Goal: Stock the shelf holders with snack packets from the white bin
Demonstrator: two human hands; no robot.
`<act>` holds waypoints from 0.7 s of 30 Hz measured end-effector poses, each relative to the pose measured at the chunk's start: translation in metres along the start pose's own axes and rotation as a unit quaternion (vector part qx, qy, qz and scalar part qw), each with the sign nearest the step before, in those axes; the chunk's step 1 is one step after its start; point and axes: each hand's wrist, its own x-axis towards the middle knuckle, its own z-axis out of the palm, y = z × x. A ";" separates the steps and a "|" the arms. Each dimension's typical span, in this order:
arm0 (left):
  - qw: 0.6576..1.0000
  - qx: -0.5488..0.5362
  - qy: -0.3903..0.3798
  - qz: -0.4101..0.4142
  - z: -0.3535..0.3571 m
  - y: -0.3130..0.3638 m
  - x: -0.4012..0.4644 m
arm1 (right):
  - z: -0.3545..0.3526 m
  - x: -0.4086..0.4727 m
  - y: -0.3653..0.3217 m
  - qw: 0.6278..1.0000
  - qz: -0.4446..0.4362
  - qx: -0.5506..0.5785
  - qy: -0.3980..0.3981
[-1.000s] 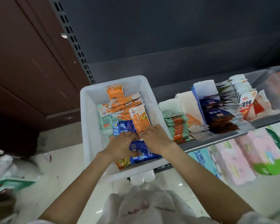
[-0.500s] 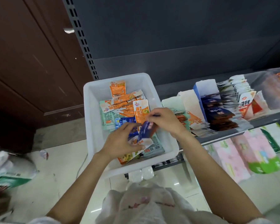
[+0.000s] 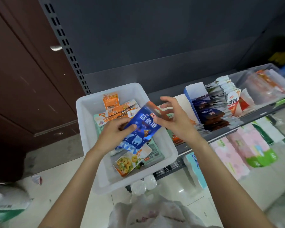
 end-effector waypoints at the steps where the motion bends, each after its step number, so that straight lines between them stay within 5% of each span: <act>1: 0.998 0.048 -0.031 0.014 0.000 0.006 0.005 | -0.007 -0.003 -0.001 0.998 -0.026 -0.049 -0.014; 3: 0.983 0.154 -0.056 0.078 0.005 0.021 0.015 | -0.023 -0.011 -0.001 0.986 -0.070 -0.153 -0.018; 8: 0.896 0.285 0.086 0.328 0.041 0.058 0.052 | -0.065 -0.029 0.005 0.938 -0.157 -0.289 0.111; 16: 0.911 0.191 0.154 0.332 0.127 0.095 0.122 | -0.125 -0.023 0.031 0.894 -0.182 -0.249 0.327; 21: 0.946 0.109 0.138 0.273 0.160 0.106 0.160 | -0.151 0.007 0.047 0.877 -0.191 -0.284 0.336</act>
